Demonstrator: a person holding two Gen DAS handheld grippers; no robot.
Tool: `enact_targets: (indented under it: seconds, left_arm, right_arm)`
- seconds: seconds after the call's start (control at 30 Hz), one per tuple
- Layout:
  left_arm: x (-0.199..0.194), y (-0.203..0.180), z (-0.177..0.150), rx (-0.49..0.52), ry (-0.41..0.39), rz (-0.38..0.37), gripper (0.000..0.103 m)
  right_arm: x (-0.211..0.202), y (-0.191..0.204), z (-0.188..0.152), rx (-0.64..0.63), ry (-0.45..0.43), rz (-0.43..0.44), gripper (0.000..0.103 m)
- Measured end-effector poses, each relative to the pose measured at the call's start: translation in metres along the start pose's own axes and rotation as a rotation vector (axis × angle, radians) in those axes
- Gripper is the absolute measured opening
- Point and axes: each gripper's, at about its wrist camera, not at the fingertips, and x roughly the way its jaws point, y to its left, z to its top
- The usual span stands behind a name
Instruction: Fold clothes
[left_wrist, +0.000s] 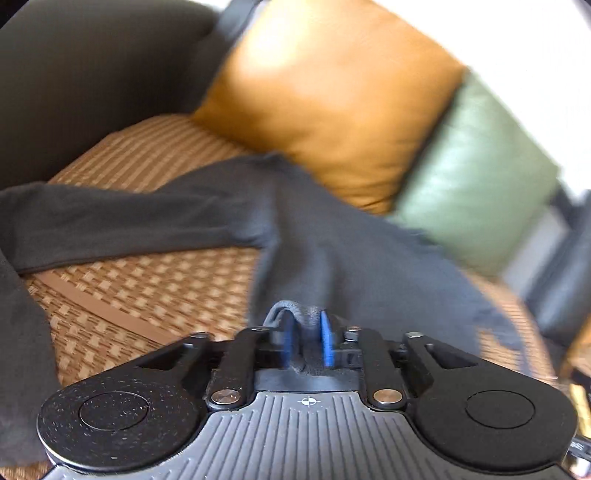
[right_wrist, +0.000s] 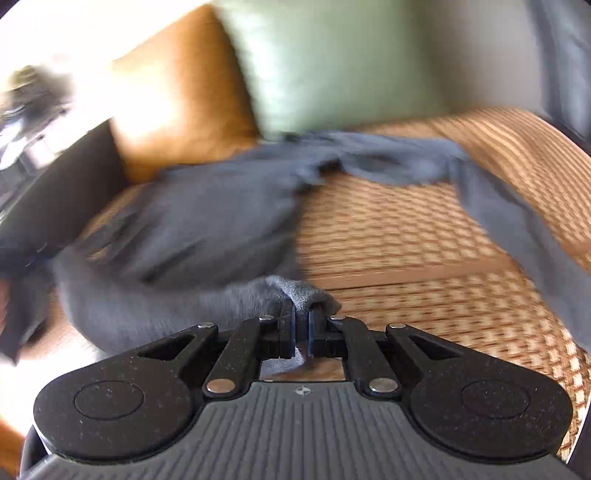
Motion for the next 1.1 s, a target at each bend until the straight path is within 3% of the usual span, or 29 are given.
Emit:
enact_targets:
  seconds: [0.03,0.07,0.17,0.23,0.27,0.5,0.6,0.73,0.9,0.97,1.0,1.03,1.1]
  left_arm:
    - [0.007,-0.001,-0.001,0.012,0.026,0.026,0.053]
    - [0.007,-0.002,-0.004,0.034,0.039,0.032,0.055]
    - [-0.018,-0.002,-0.016,0.114,0.005,0.045,0.065]
    - [-0.033,0.000,-0.025,0.174,-0.003,0.067,0.067]
    - [-0.040,0.001,-0.030,0.207,-0.004,0.082,0.067]
    - [-0.039,-0.009,-0.053,0.405,-0.013,0.140,0.068]
    - [-0.031,-0.015,-0.060,0.477,-0.019,0.159,0.074]
    - [-0.011,-0.007,-0.047,0.376,0.001,0.112,0.075]
    - [0.009,-0.004,-0.039,0.329,0.009,0.074,0.075]
    - [0.013,-0.004,-0.039,0.317,0.012,0.060,0.068]
    - [0.012,-0.003,-0.039,0.306,0.019,0.043,0.031]
    - [0.012,-0.003,-0.038,0.292,0.026,0.027,0.015]
    - [0.002,-0.001,-0.038,0.261,0.024,0.005,0.012]
  right_arm:
    - [0.010,0.001,0.000,-0.020,0.032,-0.033,0.014]
    - [0.014,0.002,-0.002,-0.043,0.051,-0.048,0.016]
    - [0.007,0.007,-0.010,-0.101,0.046,-0.043,0.020]
    - [-0.003,0.010,-0.016,-0.119,0.025,-0.027,0.039]
    - [-0.007,0.012,-0.018,-0.126,0.022,-0.022,0.042]
    - [-0.008,0.021,-0.019,-0.148,0.033,-0.010,0.042]
    - [-0.008,0.024,-0.018,-0.166,0.033,-0.006,0.045]
    - [-0.006,0.024,-0.019,-0.174,0.035,-0.012,0.049]
    - [0.007,0.016,-0.017,-0.138,0.039,-0.023,0.049]
    - [0.011,0.014,-0.017,-0.131,0.046,-0.034,0.050]
    - [0.012,0.013,-0.017,-0.128,0.050,-0.036,0.050]
    - [0.013,0.012,-0.017,-0.124,0.052,-0.035,0.050]
    - [0.012,0.011,-0.018,-0.127,0.050,-0.033,0.050]
